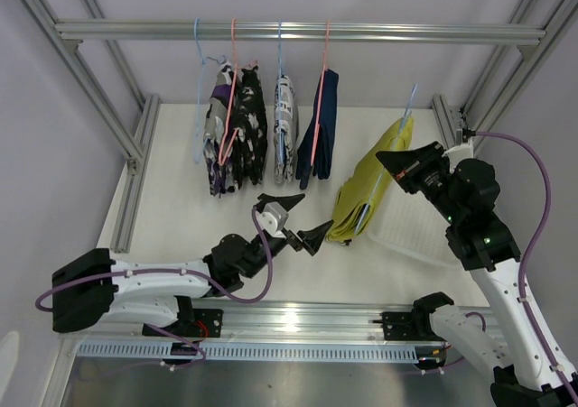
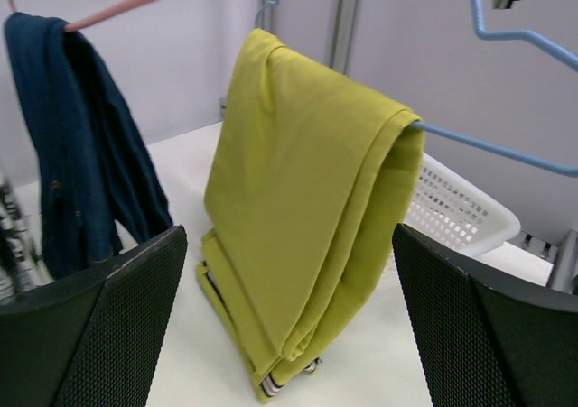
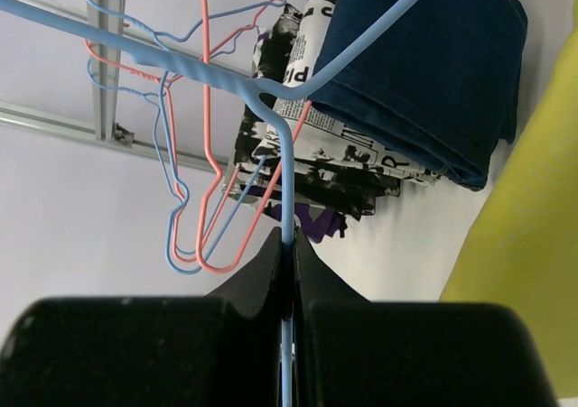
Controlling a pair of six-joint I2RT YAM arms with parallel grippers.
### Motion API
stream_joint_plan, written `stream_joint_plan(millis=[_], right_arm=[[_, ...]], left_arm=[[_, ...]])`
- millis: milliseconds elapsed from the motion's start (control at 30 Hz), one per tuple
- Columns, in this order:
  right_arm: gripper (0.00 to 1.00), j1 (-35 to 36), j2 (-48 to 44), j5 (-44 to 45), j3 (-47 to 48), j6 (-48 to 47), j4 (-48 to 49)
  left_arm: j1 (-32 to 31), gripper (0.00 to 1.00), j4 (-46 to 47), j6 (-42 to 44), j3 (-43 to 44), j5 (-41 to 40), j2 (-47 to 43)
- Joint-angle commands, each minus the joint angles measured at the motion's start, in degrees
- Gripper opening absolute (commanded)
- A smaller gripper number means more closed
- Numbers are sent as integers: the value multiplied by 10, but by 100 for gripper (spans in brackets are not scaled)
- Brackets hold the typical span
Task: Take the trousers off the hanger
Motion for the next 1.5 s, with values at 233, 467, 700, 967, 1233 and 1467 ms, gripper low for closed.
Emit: stream_joint_plan(millis=[233, 467, 700, 967, 1233, 1467], right_arm=[[0, 2, -1, -8, 0, 31, 111], [0, 8, 12, -20, -5, 41, 129], [0, 13, 13, -29, -2, 40, 131], [0, 18, 8, -43, 5, 39, 129], [0, 19, -3, -46, 10, 29, 114], [0, 19, -12, -46, 13, 25, 104]], left_arm=[[-8, 100, 113, -15, 45, 70, 78], [-26, 98, 136, 23, 79, 54, 126], [-33, 98, 169, 57, 98, 32, 167], [-33, 96, 209, 99, 113, 5, 210], [-28, 92, 224, 111, 115, -10, 235], [-7, 92, 217, 94, 118, -6, 243]])
